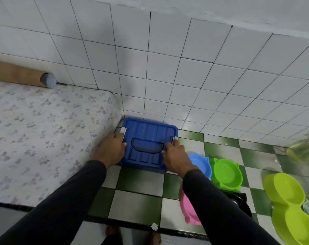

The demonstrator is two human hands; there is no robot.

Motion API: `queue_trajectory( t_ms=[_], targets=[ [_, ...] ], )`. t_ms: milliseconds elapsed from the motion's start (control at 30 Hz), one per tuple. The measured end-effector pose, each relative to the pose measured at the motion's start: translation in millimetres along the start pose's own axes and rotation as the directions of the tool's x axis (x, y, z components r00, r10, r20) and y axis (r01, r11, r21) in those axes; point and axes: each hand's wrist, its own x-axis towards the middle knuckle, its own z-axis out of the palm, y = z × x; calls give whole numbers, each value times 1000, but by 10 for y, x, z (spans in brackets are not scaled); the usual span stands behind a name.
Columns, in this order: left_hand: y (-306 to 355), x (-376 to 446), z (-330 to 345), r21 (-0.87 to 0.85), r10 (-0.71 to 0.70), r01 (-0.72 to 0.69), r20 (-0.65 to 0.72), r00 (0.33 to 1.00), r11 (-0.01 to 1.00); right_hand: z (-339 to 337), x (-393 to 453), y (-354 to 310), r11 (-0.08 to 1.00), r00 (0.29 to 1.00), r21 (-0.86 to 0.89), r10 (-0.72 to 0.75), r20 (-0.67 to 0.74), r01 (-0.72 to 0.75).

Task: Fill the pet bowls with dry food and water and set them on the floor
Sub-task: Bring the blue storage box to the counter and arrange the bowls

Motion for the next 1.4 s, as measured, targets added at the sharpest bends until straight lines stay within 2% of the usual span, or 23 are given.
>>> queue_trajectory(
  t_ms=[167,400,533,700,1033,1233,1400],
  targets=[
    [-51,226,23,-40,37,-36,26,999,999,-67,79,-97,998,998,29,64,-3,-64],
    [-135,437,93,-18,125,-125,-23,992,992,14,258,-99,984,983,91,162,-83,-154],
    [-176,499,128,-75,94,-95,-10,996,993,45,341,-86,960,968,150,245,-52,-235],
    [-155,526,146,-107,72,-74,-17,997,992,61,377,-52,955,962,165,262,-73,-247],
    [-104,557,84,-14,45,-44,21,999,999,101,474,-51,930,935,195,337,-112,-312],
    [-38,521,22,-159,14,-16,-11,1000,987,124,535,-80,940,937,136,330,-118,-314],
    [-57,479,20,-376,-94,78,-23,995,923,145,551,-71,912,921,254,365,-136,-323]
  ],
)
